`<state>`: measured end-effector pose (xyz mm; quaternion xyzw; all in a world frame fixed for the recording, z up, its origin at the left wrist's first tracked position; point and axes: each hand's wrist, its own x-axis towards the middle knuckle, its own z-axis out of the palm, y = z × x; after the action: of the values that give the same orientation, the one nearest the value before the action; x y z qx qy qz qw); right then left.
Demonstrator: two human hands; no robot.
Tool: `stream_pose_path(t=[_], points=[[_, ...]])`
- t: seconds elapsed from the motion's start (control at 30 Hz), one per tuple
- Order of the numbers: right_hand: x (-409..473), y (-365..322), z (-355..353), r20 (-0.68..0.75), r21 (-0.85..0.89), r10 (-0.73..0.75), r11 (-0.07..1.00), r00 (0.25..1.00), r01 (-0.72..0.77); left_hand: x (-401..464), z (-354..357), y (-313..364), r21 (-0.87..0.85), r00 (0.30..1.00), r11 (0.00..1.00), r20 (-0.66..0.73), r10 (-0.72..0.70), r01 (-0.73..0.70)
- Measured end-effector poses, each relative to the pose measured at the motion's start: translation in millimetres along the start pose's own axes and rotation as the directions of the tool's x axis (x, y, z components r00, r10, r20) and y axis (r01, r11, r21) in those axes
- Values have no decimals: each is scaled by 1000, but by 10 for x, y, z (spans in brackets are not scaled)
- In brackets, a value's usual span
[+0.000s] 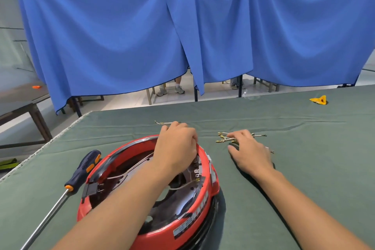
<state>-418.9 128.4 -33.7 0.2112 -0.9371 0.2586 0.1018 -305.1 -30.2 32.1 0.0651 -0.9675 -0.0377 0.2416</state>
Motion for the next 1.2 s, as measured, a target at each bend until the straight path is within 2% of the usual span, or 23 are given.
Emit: stream_pose_path(t=[0.1, 0.17, 0.3, 0.57, 0.73, 0.77, 0.83, 0.93, 1.07, 1.2], points=[[94, -40, 82, 33, -105, -55, 993, 998, 59, -3, 24, 12, 15, 1000, 1000, 9, -5, 5], [154, -49, 110, 41, -126, -42, 991, 998, 47, 0, 22, 3, 13, 1000, 1000, 11, -2, 1], [192, -49, 117, -11, -78, -17, 997, 1000, 16, -4, 16, 13, 25, 1000, 1000, 20, 1, -1], [-17, -61, 27, -22, -30, -154, 988, 988, 153, 2, -29, 13, 2, 999, 1000, 47, -4, 4], [-80, -74, -75, -227, -27, -113, 994, 967, 110, -15, -27, 12, -19, 998, 1000, 59, -6, 7], [-68, -64, -76, -221, -60, -138, 990, 965, 128, -16, -30, 16, -19, 998, 1000, 61, -5, 6], [-40, -59, -23, -97, -154, -178, 975, 979, 161, -20, -31, 22, -15, 998, 1000, 63, -7, 8], [-6, -79, 71, 32, -237, -117, 964, 993, 121, -27, -34, 24, -16, 998, 1000, 60, -7, 8], [37, -83, 85, -12, -304, -78, 950, 997, 70, -28, -35, 12, -32, 998, 999, 60, -11, 13], [25, -125, 55, -68, -217, -3, 976, 998, -12, -29, -36, 4, -44, 998, 999, 58, -12, 14]])
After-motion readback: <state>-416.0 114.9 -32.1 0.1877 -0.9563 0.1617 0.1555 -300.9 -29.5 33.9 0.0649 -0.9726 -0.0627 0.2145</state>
